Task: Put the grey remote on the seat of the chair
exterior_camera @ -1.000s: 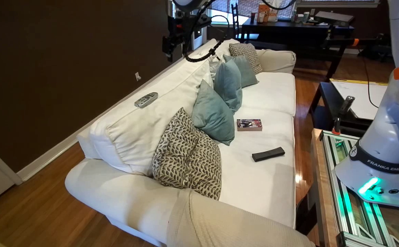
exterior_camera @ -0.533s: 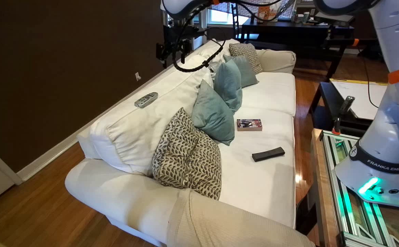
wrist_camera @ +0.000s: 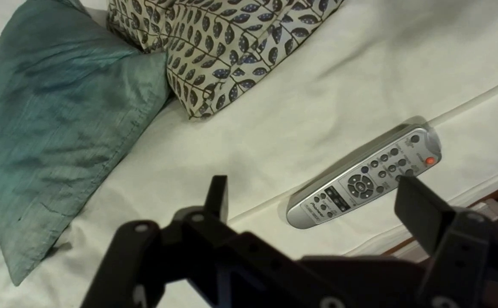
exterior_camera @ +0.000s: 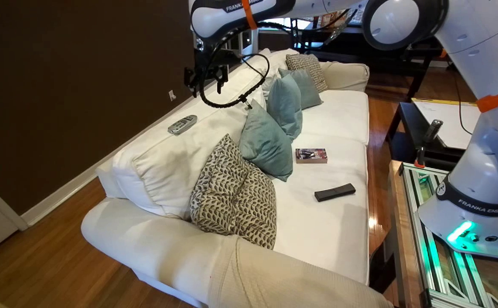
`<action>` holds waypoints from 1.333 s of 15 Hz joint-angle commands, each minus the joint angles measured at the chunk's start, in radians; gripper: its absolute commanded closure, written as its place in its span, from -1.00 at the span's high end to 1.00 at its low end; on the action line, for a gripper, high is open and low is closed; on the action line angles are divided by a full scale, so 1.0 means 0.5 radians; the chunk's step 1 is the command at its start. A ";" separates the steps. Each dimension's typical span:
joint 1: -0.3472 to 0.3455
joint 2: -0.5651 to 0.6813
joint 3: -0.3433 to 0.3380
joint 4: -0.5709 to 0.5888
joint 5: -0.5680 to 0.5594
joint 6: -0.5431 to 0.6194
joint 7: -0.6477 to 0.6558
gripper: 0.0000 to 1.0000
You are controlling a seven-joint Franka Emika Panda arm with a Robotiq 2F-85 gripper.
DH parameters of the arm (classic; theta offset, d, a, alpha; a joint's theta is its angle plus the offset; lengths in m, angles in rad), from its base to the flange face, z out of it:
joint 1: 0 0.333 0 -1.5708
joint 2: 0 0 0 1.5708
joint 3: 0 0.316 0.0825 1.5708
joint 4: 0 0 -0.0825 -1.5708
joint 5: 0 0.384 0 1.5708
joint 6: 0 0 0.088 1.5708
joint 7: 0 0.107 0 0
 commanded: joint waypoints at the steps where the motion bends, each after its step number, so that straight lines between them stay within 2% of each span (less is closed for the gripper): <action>1: 0.040 0.179 -0.048 0.204 0.044 0.112 0.075 1.00; 2: 0.033 0.073 -0.045 0.076 0.034 0.061 0.020 1.00; 8: 0.018 0.080 -0.020 0.079 0.000 0.081 0.033 1.00; 16: 0.029 0.230 -0.013 0.091 0.055 0.523 -0.156 1.00; 20: 0.044 0.312 -0.010 0.126 0.060 0.578 -0.192 1.00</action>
